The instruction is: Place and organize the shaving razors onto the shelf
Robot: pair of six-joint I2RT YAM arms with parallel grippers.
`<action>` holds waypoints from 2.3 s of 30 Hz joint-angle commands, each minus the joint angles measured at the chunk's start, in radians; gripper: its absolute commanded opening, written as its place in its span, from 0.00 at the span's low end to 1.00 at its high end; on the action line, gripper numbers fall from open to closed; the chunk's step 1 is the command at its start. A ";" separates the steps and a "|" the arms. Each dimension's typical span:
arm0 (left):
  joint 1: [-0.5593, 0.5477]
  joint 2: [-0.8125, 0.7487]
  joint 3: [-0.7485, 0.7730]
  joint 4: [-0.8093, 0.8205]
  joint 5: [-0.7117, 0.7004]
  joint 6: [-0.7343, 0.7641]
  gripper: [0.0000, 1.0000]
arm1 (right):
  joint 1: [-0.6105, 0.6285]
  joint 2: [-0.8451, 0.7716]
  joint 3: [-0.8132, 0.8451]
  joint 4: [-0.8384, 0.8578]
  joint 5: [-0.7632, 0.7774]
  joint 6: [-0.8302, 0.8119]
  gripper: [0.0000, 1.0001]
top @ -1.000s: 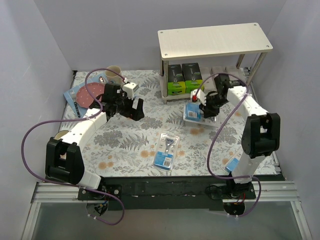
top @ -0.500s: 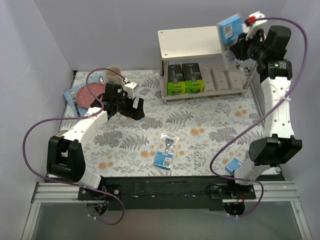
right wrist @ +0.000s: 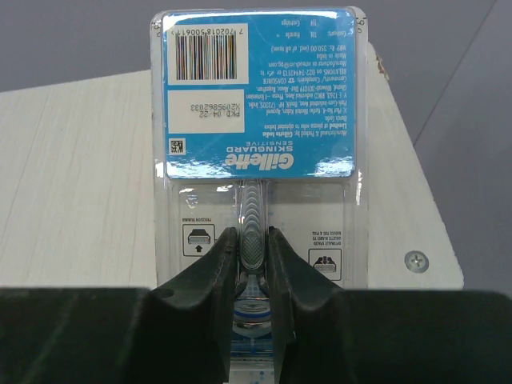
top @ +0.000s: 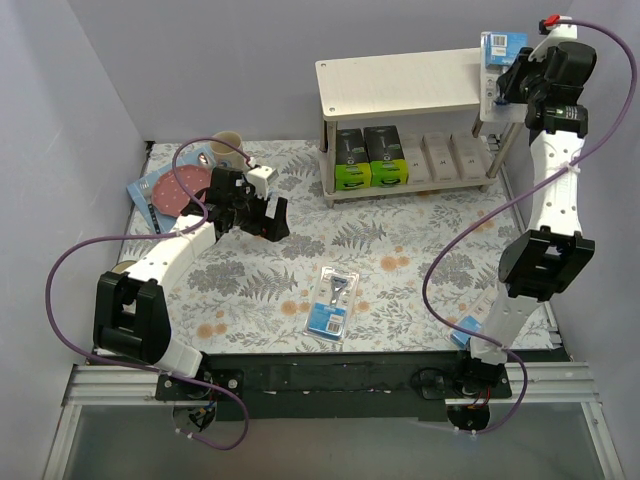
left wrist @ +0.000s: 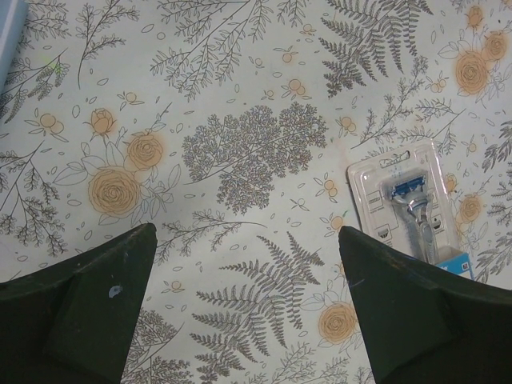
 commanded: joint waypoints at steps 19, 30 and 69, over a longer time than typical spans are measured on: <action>-0.015 0.007 -0.001 0.000 0.007 0.011 0.98 | 0.013 0.218 0.164 0.142 0.013 -0.023 0.19; -0.032 0.038 0.018 -0.003 0.001 0.019 0.98 | 0.023 0.273 0.187 0.157 0.006 -0.034 0.22; -0.040 0.046 0.092 0.011 0.013 -0.032 0.98 | 0.016 -0.917 -1.346 -0.501 0.048 -0.925 0.90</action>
